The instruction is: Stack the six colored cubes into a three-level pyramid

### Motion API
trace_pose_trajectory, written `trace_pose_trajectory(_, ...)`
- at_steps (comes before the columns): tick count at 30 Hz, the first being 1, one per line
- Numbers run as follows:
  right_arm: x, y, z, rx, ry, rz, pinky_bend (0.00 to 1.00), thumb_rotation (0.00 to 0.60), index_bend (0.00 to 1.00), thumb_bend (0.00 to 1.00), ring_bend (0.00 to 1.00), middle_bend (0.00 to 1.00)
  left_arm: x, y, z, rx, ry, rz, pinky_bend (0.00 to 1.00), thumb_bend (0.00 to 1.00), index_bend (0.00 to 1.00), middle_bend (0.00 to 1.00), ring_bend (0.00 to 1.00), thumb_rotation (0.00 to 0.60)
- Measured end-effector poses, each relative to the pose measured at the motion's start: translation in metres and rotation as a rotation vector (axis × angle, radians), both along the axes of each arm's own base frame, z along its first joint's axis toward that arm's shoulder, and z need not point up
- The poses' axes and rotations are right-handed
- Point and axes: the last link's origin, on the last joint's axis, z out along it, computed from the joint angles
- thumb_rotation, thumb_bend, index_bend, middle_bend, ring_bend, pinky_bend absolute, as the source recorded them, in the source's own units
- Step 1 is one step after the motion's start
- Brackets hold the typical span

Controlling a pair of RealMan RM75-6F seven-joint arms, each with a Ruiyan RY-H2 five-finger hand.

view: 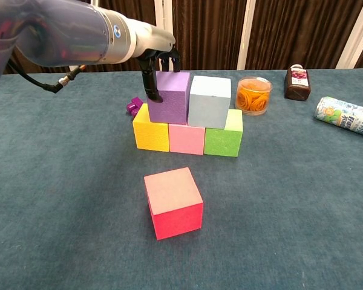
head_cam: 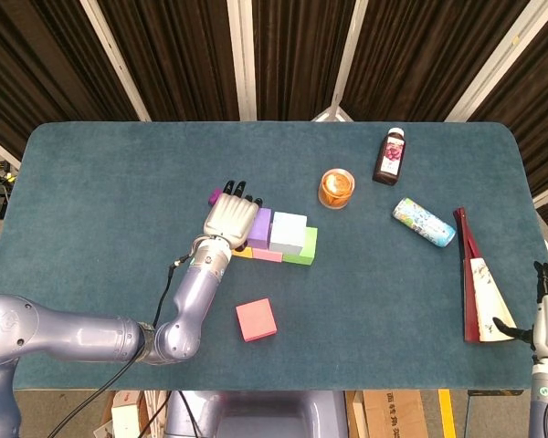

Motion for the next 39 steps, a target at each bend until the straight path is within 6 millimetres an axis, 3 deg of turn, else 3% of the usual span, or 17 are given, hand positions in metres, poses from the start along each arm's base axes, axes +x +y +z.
trace_pose_trajectory(11,0.000,0.000,0.000,0.001,-0.001,-0.003,0.00,0.600,0.04,0.10,0.00,0.07,0.000,0.000,-0.002,-0.007,-0.001,-0.001,0.00,0.28,0.22,0.23,0.00,0.600)
trace_pose_trajectory(21,0.000,0.000,0.000,0.001,-0.002,-0.003,0.00,0.600,0.04,0.10,0.00,0.07,0.000,-0.001,0.001,0.002,0.021,-0.004,0.00,0.26,0.08,0.06,0.00,0.600)
trace_pose_trajectory(28,0.000,0.000,0.001,-0.002,-0.002,-0.002,0.00,0.600,0.04,0.10,0.00,0.07,0.002,-0.004,0.006,-0.006,0.030,-0.009,0.00,0.26,0.05,0.02,0.00,0.600)
trace_pose_trajectory(34,0.001,0.000,-0.001,0.006,-0.003,0.008,0.00,0.600,0.05,0.10,0.00,0.07,0.012,-0.005,0.023,0.008,-0.039,-0.046,0.00,0.26,0.05,0.02,0.00,0.600)
trace_pose_trajectory(39,0.005,0.000,-0.002,0.018,-0.019,0.044,0.00,0.600,0.08,0.10,0.00,0.07,0.018,-0.008,0.049,0.039,-0.165,-0.106,0.00,0.26,0.05,0.03,0.00,0.600)
